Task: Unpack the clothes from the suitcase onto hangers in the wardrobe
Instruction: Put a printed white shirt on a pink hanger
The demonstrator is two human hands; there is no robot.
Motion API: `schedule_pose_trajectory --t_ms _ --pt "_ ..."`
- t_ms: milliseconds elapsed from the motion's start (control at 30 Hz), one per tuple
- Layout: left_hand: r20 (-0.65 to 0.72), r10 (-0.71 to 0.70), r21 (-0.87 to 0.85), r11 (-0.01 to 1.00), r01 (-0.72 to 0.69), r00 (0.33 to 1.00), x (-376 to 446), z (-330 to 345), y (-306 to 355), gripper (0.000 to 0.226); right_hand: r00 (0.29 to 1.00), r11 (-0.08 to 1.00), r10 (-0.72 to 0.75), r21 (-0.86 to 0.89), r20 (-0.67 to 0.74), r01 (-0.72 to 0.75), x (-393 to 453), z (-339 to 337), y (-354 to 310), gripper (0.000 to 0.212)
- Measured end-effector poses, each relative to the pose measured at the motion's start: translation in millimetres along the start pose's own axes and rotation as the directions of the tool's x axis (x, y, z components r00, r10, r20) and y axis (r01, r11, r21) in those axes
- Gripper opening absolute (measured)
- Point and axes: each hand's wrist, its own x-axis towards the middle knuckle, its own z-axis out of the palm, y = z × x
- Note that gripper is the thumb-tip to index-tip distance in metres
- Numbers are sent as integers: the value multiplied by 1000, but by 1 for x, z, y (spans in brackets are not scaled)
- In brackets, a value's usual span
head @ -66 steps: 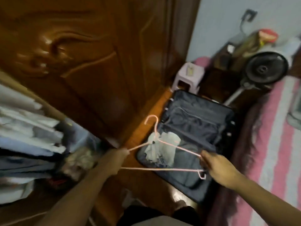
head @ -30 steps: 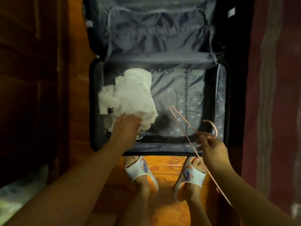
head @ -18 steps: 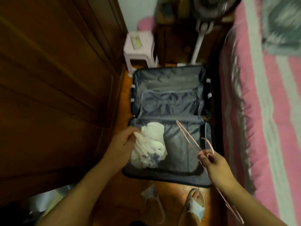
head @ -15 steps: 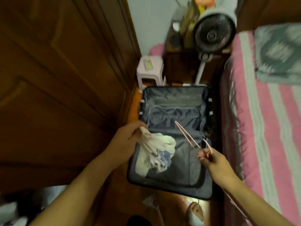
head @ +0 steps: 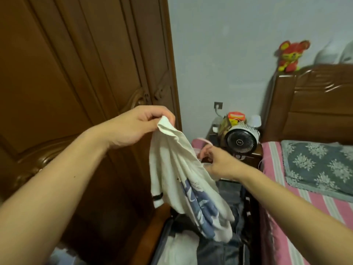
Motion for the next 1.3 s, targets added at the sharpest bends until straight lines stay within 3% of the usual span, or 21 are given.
schedule_pose_trajectory --t_ms 67,167,200,300,433,500,600,767,1000,1067,1133,1200,1233,1300 --pt "-38 -24 12 1000 25 999 -4 -4 6 26 999 996 30 -81 36 -27 2 24 2 31" --pt "-105 -67 -16 998 66 992 -14 -6 1 23 989 952 56 -291 -137 -94 1 41 18 19" --pt "-134 -88 -29 996 85 987 -19 -7 -4 23 976 949 84 -282 -199 -139 -1 39 23 14" --pt "-271 -187 -52 982 179 944 -36 -10 -30 28 930 978 207 86 -304 -190 -9 3 21 15" --pt "-415 -233 -26 969 244 880 -59 8 -57 31 911 901 184 435 -369 -6 -19 -53 -21 25" --pt "-364 -187 2 979 202 912 -68 19 -59 42 915 818 193 573 -355 50 -18 -65 -43 24" --pt "-168 -190 47 979 200 967 -78 26 -52 67 912 749 247 662 -328 35 -17 -73 -66 20" --pt "177 -284 439 880 183 942 -86 30 -51 66 915 781 253 624 -315 -1 -20 -71 -73 27" --pt "192 -386 527 816 237 902 -87 43 -71 57 900 840 224 543 -375 17 -29 -80 -75 20" --pt "73 -456 582 742 333 887 -84 56 -76 45 890 887 190 462 -416 27 -32 -83 -74 15" --pt "-240 -387 545 705 453 890 -75 70 -74 27 891 924 155 383 -427 22 -36 -84 -72 14" --pt "-581 -205 461 715 526 788 -66 83 -74 46 893 949 134 316 -430 10 -38 -85 -67 16" --pt "-670 -100 479 698 532 736 -61 87 -74 46 885 960 124 279 -449 6 -39 -86 -64 17" --pt "-737 -23 497 658 565 676 -52 90 -81 24 870 966 119 259 -478 11 -43 -91 -52 21"
